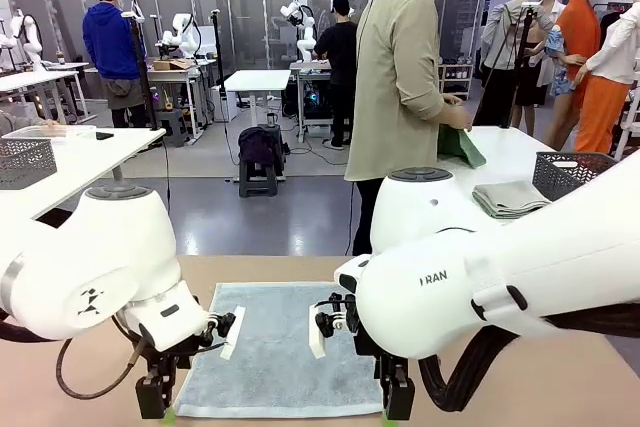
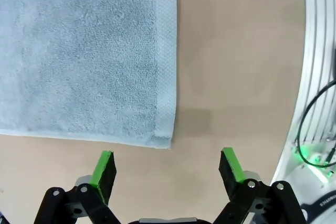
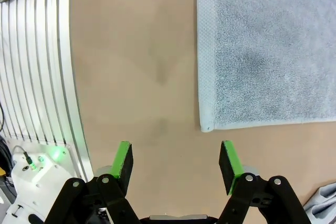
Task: Fold the towels and place them in the basket.
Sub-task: When a person lays out a Towel with hook on the table, fold it in half twice.
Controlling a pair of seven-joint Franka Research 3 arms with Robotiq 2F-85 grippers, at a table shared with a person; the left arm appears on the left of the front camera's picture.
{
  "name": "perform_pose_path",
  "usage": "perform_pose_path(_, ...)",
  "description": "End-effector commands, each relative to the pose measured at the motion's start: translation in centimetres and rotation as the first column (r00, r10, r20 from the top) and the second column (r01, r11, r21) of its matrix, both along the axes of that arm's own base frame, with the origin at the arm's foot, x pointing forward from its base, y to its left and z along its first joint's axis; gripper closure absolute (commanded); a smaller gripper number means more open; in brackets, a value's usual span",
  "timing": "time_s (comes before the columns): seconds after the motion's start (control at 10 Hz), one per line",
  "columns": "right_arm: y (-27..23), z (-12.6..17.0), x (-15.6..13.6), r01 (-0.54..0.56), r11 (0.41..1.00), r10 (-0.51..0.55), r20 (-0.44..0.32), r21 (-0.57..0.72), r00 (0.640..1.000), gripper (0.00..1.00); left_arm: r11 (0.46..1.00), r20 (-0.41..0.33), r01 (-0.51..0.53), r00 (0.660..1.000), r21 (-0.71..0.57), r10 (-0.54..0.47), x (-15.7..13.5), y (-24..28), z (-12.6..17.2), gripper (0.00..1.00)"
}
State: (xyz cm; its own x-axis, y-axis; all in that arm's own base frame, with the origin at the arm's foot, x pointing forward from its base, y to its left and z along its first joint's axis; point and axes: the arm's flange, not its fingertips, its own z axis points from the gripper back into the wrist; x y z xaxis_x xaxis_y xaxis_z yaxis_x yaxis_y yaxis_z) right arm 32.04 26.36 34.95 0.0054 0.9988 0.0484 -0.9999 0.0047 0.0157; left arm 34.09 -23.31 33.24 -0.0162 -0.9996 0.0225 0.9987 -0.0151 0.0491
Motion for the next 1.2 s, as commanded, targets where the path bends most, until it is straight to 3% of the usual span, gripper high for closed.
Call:
perform_pose_path(0.0, 0.1, -1.2, 0.4, 0.027, 0.999, -0.027, 0.022, -0.023, 0.999, 0.17, 1.000, 0.008, -0.011, 1.000, -0.002, 0.011, 0.0, 0.4, -1.1, 0.00)
perform_pose_path(0.5, 0.2, -2.6, 0.9, 0.006, 1.000, -0.005, 0.046, -0.017, 0.999, 0.17, 1.000, -0.033, 0.009, 0.999, -0.001, -0.009, -0.4, 0.2, -2.3, 0.00)
perform_pose_path(1.1, 0.1, -4.5, 2.2, -0.005, 1.000, 0.006, 0.049, -0.028, 0.999, 0.17, 0.999, -0.022, 0.049, 0.999, -0.016, -0.050, -0.1, 0.3, -3.5, 0.00)
